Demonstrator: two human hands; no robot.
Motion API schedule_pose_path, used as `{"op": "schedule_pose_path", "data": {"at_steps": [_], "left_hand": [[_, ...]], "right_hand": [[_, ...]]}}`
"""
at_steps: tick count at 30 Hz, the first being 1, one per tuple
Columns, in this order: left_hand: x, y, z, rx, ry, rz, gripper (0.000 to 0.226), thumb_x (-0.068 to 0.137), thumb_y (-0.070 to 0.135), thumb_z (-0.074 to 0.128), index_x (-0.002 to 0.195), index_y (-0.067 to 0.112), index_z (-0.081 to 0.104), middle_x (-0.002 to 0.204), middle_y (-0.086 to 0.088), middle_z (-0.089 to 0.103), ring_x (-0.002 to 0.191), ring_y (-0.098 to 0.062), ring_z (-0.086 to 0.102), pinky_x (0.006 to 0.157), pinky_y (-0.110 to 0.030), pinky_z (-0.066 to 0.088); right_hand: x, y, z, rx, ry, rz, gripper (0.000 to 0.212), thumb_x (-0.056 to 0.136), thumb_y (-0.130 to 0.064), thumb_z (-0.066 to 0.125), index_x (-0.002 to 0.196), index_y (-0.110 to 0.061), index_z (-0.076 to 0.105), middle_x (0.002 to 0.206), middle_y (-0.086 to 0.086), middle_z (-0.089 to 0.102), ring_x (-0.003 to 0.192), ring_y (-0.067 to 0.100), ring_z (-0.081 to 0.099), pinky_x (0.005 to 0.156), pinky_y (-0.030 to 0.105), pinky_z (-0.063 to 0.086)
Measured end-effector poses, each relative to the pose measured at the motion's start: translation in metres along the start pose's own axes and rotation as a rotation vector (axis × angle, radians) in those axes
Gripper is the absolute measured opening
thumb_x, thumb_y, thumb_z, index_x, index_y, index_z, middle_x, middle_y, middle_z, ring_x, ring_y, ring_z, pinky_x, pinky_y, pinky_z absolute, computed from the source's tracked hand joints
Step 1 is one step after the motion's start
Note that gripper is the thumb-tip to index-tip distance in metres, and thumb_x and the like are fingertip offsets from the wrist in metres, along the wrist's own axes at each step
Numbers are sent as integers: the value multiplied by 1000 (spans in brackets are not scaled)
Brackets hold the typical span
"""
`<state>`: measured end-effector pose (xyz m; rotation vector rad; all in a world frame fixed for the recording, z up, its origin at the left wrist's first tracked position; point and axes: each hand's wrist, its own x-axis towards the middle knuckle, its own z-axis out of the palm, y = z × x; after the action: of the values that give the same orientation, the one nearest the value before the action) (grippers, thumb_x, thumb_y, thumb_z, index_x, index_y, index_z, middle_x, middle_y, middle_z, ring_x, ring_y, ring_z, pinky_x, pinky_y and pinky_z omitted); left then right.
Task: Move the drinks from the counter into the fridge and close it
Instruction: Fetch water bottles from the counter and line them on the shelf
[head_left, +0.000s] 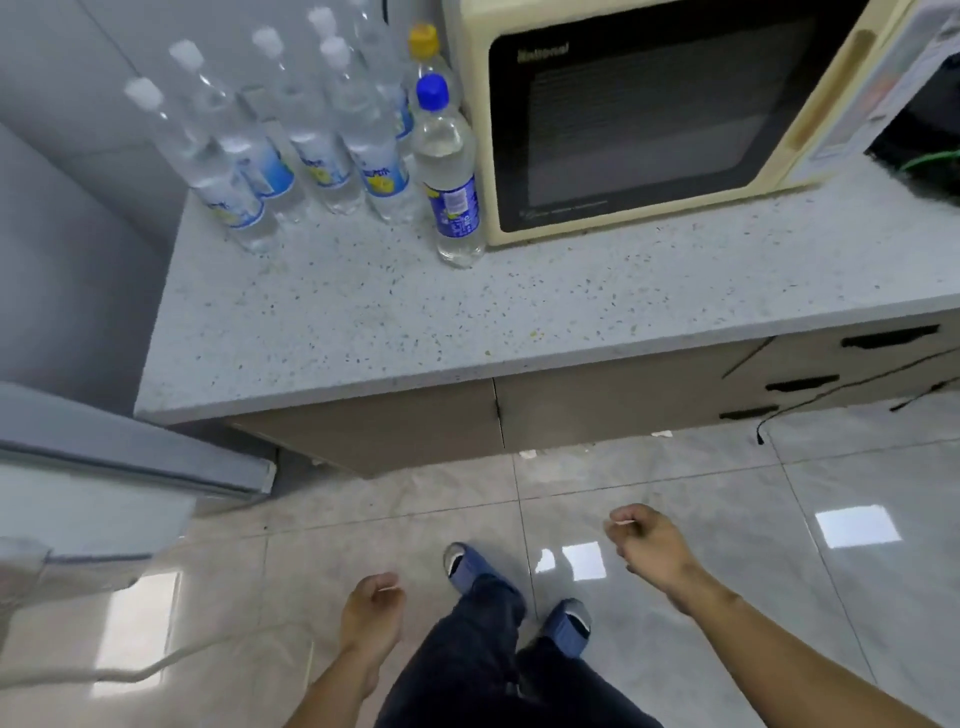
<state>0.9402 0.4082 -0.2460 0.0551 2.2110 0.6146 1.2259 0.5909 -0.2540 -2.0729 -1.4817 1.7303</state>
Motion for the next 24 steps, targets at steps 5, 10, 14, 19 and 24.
{"op": "schedule_pose_path", "data": {"at_steps": [5, 10, 14, 19, 24], "left_hand": [[14, 47, -4, -173, 105, 157, 16, 96, 21, 55, 106, 31, 63, 104, 5, 64, 95, -22, 63, 88, -47, 56], [37, 137, -28, -391, 133, 433, 21, 97, 24, 58, 100, 45, 59, 100, 13, 64, 94, -7, 62, 84, -34, 57], [52, 215, -59, -555, 201, 533, 19, 97, 29, 57, 103, 47, 57, 103, 18, 62, 96, -4, 62, 79, -31, 57], [66, 290, -110, -789, 328, 561, 23, 93, 26, 58, 114, 36, 58, 102, 21, 60, 95, -1, 60, 81, -36, 58], [74, 343, -143, -930, 403, 542, 25, 92, 26, 60, 112, 39, 54, 109, 19, 61, 93, 2, 61, 72, -22, 52]], "right_hand": [[3, -100, 46, -77, -125, -255, 14, 94, -19, 64, 109, -18, 65, 88, 0, 63, 77, 13, 59, 72, 15, 46], [-13, -208, 75, -94, -176, -562, 10, 94, -22, 65, 104, -23, 66, 81, -4, 63, 67, -7, 57, 64, 6, 45], [-11, -299, 91, -87, -113, -759, 12, 93, -24, 66, 105, -23, 66, 88, -5, 66, 72, -7, 57, 67, 10, 45], [-2, -408, 113, -19, 37, -932, 24, 90, -30, 69, 112, -29, 60, 109, -11, 64, 88, -1, 62, 76, 18, 52], [6, -494, 125, 75, 230, -1061, 53, 89, -30, 68, 137, -21, 47, 130, -10, 45, 125, 14, 48, 106, 30, 41]]}}
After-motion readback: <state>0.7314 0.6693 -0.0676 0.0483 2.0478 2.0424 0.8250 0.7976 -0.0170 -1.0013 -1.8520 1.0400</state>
